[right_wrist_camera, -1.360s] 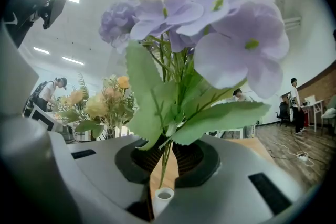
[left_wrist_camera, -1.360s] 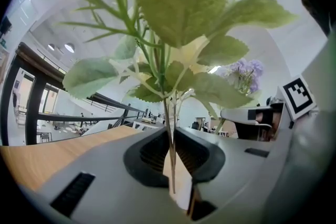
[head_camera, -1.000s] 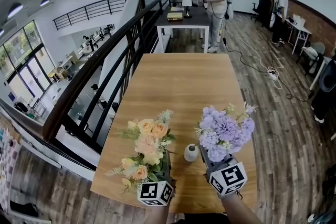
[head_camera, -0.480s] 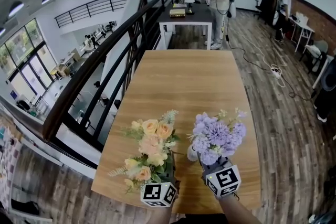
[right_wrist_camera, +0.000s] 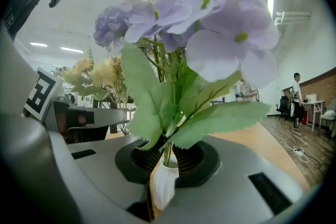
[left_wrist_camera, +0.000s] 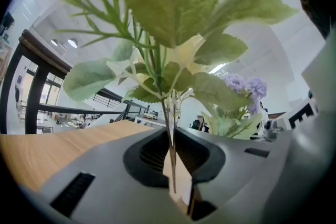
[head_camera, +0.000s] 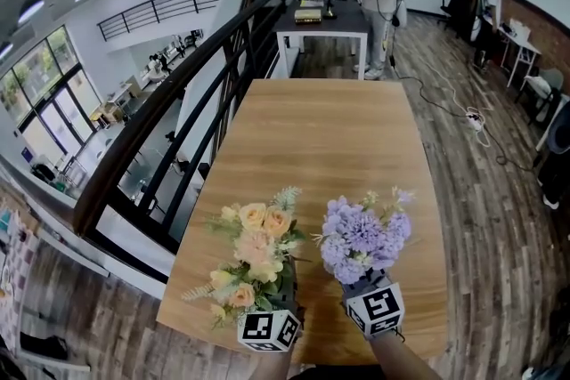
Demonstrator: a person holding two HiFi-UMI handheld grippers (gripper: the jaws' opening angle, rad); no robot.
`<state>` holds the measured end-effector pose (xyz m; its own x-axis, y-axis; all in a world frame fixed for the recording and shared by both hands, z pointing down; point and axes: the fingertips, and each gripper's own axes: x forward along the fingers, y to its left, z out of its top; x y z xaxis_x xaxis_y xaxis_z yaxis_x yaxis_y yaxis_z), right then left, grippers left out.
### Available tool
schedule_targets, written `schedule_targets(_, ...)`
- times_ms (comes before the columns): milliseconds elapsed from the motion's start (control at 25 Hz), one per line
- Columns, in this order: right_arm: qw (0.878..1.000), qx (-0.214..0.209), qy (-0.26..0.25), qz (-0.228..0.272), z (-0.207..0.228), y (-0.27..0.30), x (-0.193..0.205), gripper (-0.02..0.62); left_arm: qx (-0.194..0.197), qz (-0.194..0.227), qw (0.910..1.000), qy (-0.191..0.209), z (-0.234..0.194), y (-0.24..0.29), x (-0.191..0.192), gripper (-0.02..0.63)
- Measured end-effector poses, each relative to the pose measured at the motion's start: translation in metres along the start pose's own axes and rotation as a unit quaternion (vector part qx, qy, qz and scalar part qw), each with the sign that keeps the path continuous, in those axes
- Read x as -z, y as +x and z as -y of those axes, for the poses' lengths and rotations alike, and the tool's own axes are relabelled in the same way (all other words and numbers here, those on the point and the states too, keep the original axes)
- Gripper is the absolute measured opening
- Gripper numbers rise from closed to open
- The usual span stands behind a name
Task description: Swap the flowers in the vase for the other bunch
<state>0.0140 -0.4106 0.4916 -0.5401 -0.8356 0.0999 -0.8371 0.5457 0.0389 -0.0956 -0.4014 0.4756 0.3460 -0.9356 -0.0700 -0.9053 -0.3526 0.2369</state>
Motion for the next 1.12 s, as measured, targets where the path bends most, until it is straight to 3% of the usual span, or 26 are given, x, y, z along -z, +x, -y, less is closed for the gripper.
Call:
schedule_targets(880, 0.999, -0.012, -0.021, -0.025, -0.01, -0.004, 0.015, 0.064, -0.004, 0.007, 1.0, -0.004, 0.003, 0.002, -0.007, 0.038)
schedule_targets(1120, 1.0, -0.01, -0.005, -0.011, -0.012, -0.009, 0.016, 0.124, 0.0, 0.012, 0.9999, -0.008, 0.008, -0.001, -0.008, 0.038)
